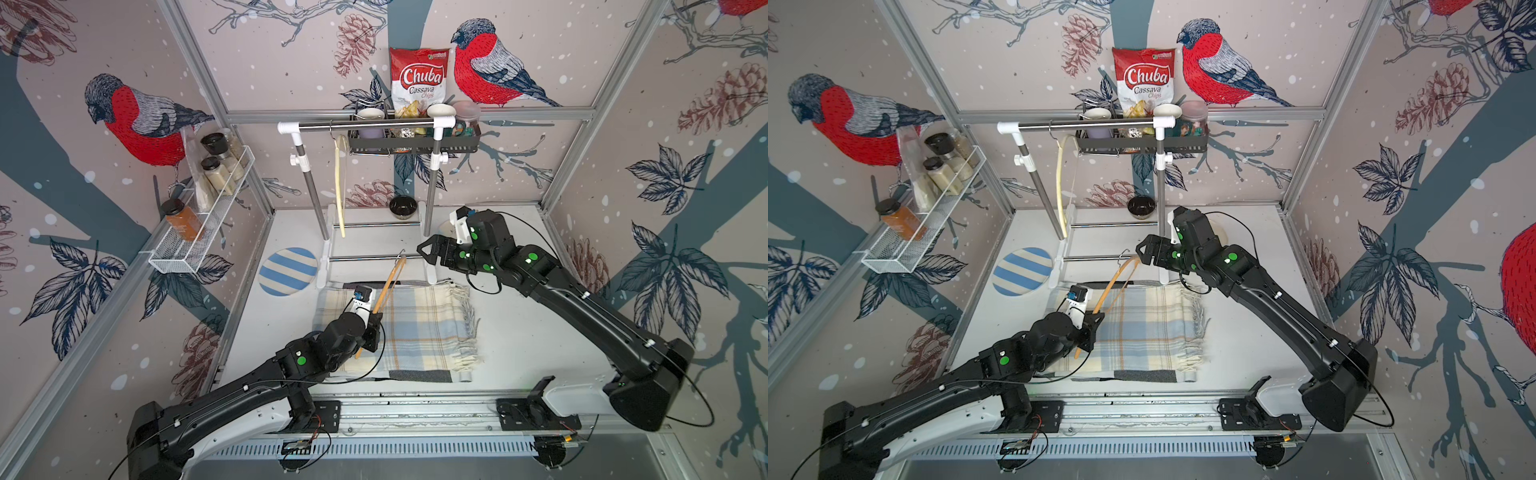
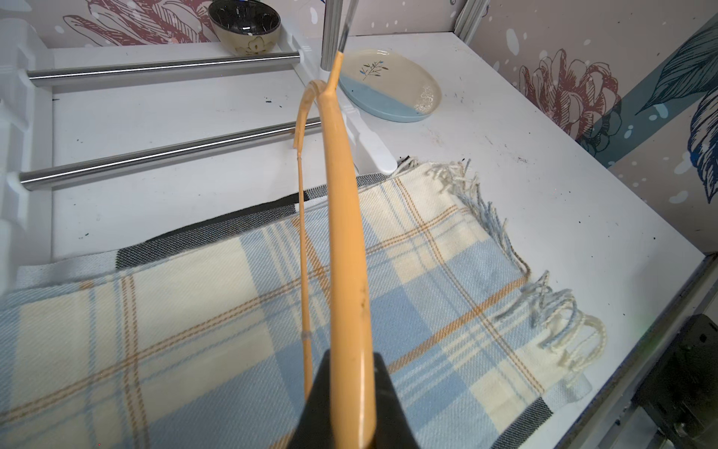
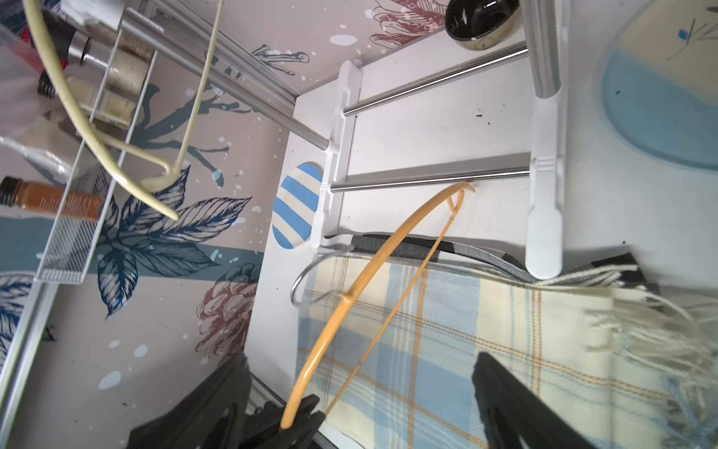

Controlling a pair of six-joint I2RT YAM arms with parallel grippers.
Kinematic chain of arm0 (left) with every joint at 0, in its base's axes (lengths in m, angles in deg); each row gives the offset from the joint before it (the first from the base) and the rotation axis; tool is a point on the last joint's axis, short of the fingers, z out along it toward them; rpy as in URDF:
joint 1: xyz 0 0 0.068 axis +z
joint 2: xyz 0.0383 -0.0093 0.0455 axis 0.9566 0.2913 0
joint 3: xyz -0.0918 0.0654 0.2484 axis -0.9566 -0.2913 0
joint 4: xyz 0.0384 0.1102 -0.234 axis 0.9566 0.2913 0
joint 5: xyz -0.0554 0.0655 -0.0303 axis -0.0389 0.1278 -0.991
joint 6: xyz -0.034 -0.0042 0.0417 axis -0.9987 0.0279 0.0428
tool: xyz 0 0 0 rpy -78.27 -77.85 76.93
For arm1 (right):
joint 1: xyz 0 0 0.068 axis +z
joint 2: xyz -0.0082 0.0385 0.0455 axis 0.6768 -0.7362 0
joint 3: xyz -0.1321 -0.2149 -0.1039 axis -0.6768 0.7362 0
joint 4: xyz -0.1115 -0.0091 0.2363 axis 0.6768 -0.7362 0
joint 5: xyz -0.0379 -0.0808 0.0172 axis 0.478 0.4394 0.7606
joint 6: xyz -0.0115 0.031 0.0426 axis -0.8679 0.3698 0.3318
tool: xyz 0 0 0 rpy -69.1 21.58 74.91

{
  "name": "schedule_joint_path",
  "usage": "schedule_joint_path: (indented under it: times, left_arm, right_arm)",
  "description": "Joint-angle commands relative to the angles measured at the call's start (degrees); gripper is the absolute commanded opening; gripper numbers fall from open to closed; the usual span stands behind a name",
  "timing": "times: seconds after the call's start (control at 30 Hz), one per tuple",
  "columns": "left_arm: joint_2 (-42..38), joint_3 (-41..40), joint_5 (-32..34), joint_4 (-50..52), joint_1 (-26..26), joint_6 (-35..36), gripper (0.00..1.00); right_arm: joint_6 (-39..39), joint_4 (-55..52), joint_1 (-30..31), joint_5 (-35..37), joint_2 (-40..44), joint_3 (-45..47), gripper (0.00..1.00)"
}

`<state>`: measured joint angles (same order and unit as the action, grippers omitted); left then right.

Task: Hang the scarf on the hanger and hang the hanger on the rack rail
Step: Pick up the hanger from the clothesline.

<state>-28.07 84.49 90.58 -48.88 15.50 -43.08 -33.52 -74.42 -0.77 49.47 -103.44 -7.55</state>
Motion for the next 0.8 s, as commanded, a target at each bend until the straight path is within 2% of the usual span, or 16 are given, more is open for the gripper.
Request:
schedule_joint_path:
  times: [0.0, 0.07, 0.23, 0.33, 0.4, 0.53, 0.57, 0.63, 0.67, 0.7, 0.77]
  left_arm:
    - [1.2, 0.0, 0.7, -4.3, -0.3, 1.8, 0.0]
    - [2.5, 0.8, 0.0, -4.2, -0.4, 2.3, 0.0]
    - [3.2, 0.7, -0.3, -4.8, -0.5, 2.5, 0.0]
    - [2.7, 0.1, -0.5, -5.1, -0.9, 2.5, 0.0]
    - [2.1, -0.7, -0.3, -5.4, -1.1, 2.4, 0.0]
    - [1.6, -1.8, -0.5, -5.3, -1.2, 2.4, 0.0]
    - [1.5, -1.4, -0.8, -4.1, -1.2, 2.7, 0.0]
    - [1.1, -0.9, -2.6, -2.8, -1.2, 4.0, 0.0]
    - [1.0, -1.2, -2.8, -2.7, -1.2, 3.7, 0.12]
    - [0.7, -1.2, -2.5, -1.9, -1.2, 2.8, 0.32]
    - [-0.2, -1.3, -2.6, -1.9, -1.2, 2.1, 0.59]
  right_arm:
    - [4.2, 1.7, -0.2, -5.6, -4.9, -3.6, 0.87]
    - [4.2, 0.3, 0.2, -9.0, -8.4, -6.8, 0.85]
    - [5.0, -1.7, 1.0, -8.9, -12.5, -9.6, 0.83]
    - [6.4, -2.4, 0.6, -9.3, -14.3, -9.1, 0.78]
    - [7.5, -1.8, 0.5, -9.8, -15.2, -8.6, 0.72]
    - [9.9, -0.2, 0.2, -14.8, -18.6, -8.9, 0.47]
    - [10.1, -0.7, -0.2, -16.1, -19.7, -9.8, 0.37]
    - [6.7, -7.1, -0.9, -16.5, -22.5, -15.8, 0.11]
    - [5.9, -8.0, -0.9, -16.6, -23.2, -17.2, 0.01]
    - [6.2, -6.7, -1.0, -17.1, -22.8, -16.3, 0.0]
    - [7.3, -4.4, -0.9, -18.3, -21.1, -13.3, 0.0]
